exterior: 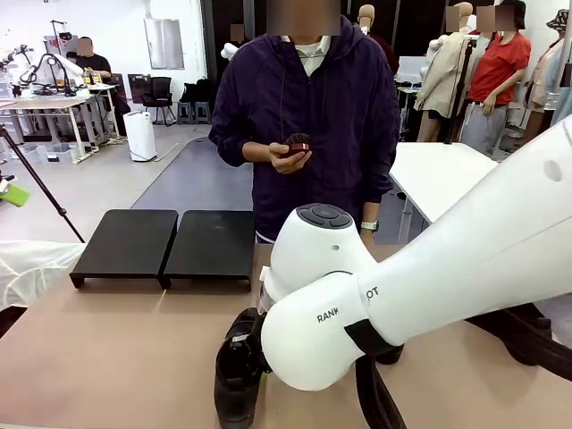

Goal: Organize the shoes by placing them on the stand.
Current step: Pick up one Shoe and place it in the middle of the table.

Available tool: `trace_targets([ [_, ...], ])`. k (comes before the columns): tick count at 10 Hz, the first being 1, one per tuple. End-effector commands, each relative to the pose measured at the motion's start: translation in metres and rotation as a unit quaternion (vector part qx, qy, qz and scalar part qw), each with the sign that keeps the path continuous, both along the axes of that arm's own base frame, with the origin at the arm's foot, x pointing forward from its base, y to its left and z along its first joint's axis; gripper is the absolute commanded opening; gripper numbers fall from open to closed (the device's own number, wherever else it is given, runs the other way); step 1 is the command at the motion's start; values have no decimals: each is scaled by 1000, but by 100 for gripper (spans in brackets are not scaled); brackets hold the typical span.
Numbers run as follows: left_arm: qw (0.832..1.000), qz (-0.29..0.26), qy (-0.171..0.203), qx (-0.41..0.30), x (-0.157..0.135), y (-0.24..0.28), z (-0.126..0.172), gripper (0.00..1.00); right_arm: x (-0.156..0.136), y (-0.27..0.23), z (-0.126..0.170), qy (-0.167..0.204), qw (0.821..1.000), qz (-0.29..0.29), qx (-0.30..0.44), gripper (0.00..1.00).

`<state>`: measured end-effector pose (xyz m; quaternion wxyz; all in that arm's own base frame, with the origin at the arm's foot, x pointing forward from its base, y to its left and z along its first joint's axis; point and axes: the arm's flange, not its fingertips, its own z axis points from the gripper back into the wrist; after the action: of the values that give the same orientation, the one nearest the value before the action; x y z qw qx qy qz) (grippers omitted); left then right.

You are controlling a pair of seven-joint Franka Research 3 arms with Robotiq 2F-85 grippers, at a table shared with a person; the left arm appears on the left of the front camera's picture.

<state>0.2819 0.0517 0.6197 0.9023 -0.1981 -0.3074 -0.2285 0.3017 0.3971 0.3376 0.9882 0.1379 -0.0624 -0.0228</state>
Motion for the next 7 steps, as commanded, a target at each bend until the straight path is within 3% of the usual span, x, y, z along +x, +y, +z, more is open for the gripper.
trace_targets([
  [1,1000,-9,-2,-3,0,2,0,100,4,17,6,-13,1000,-17,5,59],
  [2,1000,-9,-2,-3,0,2,0,100,5,17,5,-9,1000,-14,3,100],
  [5,1000,-9,-2,-3,0,2,0,100,4,10,16,-19,1000,-12,11,100],
  [7,1000,-9,-2,-3,0,2,0,100,-4,-8,49,-31,999,-8,18,100],
])
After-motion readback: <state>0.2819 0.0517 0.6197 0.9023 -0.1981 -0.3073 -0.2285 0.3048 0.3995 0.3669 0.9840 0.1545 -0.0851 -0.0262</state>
